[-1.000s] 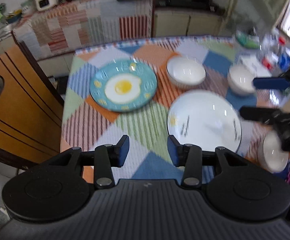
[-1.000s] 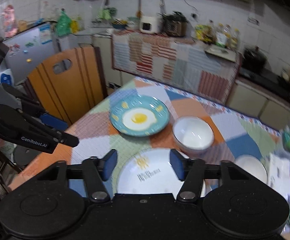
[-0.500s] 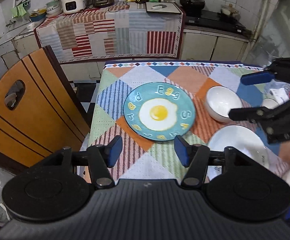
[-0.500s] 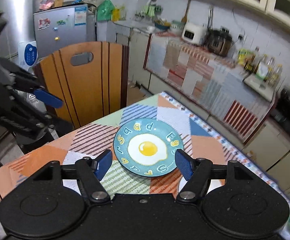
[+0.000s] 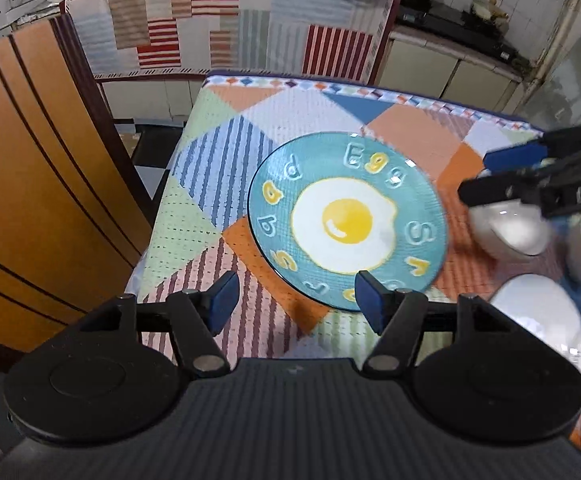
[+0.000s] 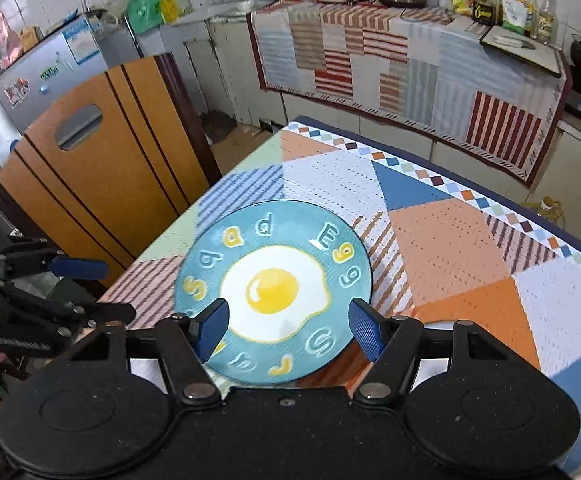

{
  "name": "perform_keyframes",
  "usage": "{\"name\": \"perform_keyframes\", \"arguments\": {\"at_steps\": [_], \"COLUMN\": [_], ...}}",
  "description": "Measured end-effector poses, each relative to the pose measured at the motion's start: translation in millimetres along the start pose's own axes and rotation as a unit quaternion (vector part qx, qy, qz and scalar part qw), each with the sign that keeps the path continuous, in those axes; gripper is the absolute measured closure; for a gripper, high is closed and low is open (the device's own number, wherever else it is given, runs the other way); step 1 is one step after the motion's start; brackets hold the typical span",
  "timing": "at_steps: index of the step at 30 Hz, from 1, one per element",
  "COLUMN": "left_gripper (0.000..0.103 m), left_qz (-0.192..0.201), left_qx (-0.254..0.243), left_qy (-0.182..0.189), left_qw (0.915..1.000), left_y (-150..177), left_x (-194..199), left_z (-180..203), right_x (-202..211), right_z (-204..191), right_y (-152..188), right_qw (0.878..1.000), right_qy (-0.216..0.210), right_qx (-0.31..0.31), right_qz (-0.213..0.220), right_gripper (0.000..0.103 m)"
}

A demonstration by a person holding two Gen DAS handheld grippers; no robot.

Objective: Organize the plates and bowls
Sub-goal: 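Move the right gripper to the blue egg plate and grasp its rim, then lift the blue egg plate with the right gripper toward the plate stack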

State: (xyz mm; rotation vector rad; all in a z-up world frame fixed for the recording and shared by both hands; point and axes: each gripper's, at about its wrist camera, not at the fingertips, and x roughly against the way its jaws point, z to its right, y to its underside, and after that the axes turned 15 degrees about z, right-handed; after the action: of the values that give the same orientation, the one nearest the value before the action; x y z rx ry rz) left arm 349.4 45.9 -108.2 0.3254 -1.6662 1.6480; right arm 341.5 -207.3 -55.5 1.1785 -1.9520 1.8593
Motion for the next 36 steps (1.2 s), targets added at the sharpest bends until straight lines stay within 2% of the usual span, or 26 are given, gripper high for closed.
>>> {"name": "perform_keyframes", "arguments": {"at_steps": [4,8,12,14,18,21,22,25,28,31,33,36], "left_gripper": [0.04,0.04,0.042,0.043,0.06,0.082,0.085,0.086,0.086,0.086,0.088,0.088], "left_qz": [-0.001,0.006,0.005,0.007,0.008,-0.004,-0.002,0.009,0.01,0.008,0.007,0.009], "left_qx": [0.016,0.021,0.071,0.083,0.107,0.124,0.138,0.188,0.211,0.238,0.239,0.21], "left_qy": [-0.004,-0.011,0.013,0.026,0.053,0.063,0.07,0.067,0.066,0.07,0.071,0.06], "left_qw": [0.9999,0.9997,0.9974,0.9961,0.9928,0.9903,0.988,0.9799,0.9752,0.9686,0.9683,0.9758], "left_y": [5.7,12.5,22.0,26.2,33.7,40.2,42.7,50.8,52.1,51.9,51.7,49.4], "left_x": [-28.4,-41.7,-51.8,-55.9,-61.1,-68.5,-70.4,-76.3,-77.9,-81.1,-81.5,-78.8], "left_z": [-3.9,-10.8,-28.2,-32.8,-35.7,-34.9,-35.5,-37.9,-41.3,-48.1,-48.6,-42.3], "right_x": [-34.0,-58.3,-74.2,-80.9,-91.2,-93.2,-94.2,-95.0,-98.1,-107.1,-108.9,-103.5], "right_z": [15.9,31.2,39.1,41.8,47.5,55.0,58.6,64.5,67.9,70.1,68.2,65.5], "right_y": [-3.0,1.2,5.6,7.6,10.8,13.2,14.2,16.4,17.8,21.0,22.2,22.7], "right_qw": [1.0,0.999,0.998,0.997,0.997,0.997,0.997,0.997,0.997,0.996,0.996,0.997], "right_qy": [0.002,0.02,0.025,0.023,0.024,0.027,0.03,0.019,0.01,-0.003,0.003,0.003], "right_qx": [0.014,0.003,0.0,-0.004,-0.015,-0.021,-0.022,-0.029,-0.036,-0.052,-0.059,-0.052], "right_qz": [-0.024,-0.047,-0.062,-0.067,-0.072,-0.071,-0.074,-0.072,-0.072,-0.079,-0.072,-0.063], "right_gripper": [0.031,0.036,0.04,0.047,0.059,0.078,0.088,0.088,0.086,0.078,0.077,0.08]}}
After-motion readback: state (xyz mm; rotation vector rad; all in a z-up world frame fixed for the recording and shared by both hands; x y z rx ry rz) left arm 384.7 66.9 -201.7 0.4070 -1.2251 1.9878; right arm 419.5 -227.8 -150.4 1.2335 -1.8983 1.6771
